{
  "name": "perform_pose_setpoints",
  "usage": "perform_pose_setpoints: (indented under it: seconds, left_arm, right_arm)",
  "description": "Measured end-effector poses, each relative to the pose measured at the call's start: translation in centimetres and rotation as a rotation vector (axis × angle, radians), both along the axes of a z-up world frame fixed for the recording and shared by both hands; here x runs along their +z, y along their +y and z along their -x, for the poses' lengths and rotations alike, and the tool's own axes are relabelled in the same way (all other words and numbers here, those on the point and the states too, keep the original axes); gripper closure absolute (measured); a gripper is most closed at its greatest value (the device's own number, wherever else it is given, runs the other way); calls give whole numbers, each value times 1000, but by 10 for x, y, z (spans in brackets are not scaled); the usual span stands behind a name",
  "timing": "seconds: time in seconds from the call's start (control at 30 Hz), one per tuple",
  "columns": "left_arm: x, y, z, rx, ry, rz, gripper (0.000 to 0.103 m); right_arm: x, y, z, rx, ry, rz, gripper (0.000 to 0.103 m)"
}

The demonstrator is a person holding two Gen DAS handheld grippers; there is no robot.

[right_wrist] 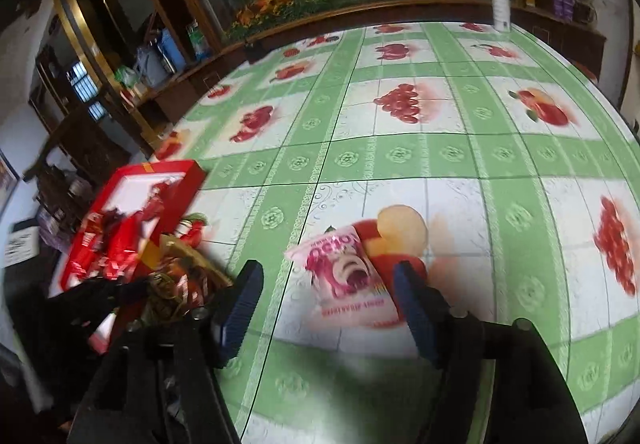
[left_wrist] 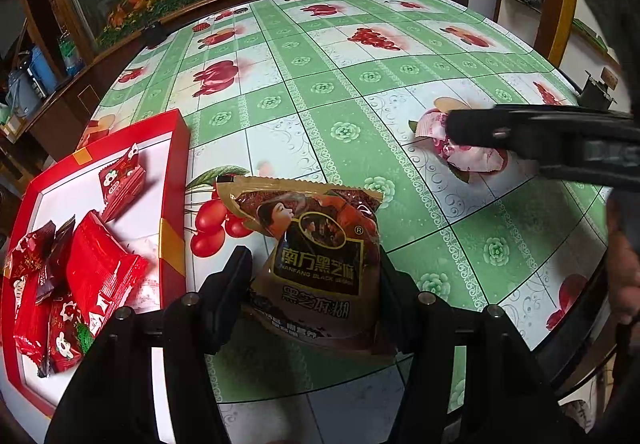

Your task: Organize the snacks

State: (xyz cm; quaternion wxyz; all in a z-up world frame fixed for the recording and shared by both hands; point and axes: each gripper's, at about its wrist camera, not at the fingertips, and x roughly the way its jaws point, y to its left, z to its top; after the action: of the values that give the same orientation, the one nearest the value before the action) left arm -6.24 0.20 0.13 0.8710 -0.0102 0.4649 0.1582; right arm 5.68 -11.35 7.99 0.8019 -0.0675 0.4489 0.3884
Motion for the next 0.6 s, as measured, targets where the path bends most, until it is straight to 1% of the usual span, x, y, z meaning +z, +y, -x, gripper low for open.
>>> perform_pose_setpoints:
  seconds: [0.07,0.13,0.17,0.2,0.23,0.4,0.53,0.6]
  left_arm:
    - [0,-1,0,-1,1,-3,45]
    - [0,-1,0,-1,0,-3,45]
    - [0,-1,0,-1,0,-2,45]
    - [0,0,0,0,0,-2,45]
    - [0,0,0,0,0,-1,45]
    - [0,0,0,1,-2,3,45]
    - [1,0,-1,2,-7,11,45]
    - [2,1,-1,2,-8,11,45]
  right_arm:
    - [-4,12,1,15,-18,15,33]
    - [-9,20,2,27,-18,41,36]
    - [-12,21,2,23,-16,55,46]
    - [-16,23,2,21,-10,73,53]
    - [-21,23,1,19,8,90,63]
    - [-20,10,1,-8,9,88,64]
    - [-16,-6,4,-7,38,52,65]
    - [-11,-15,8,-13,37,38,65]
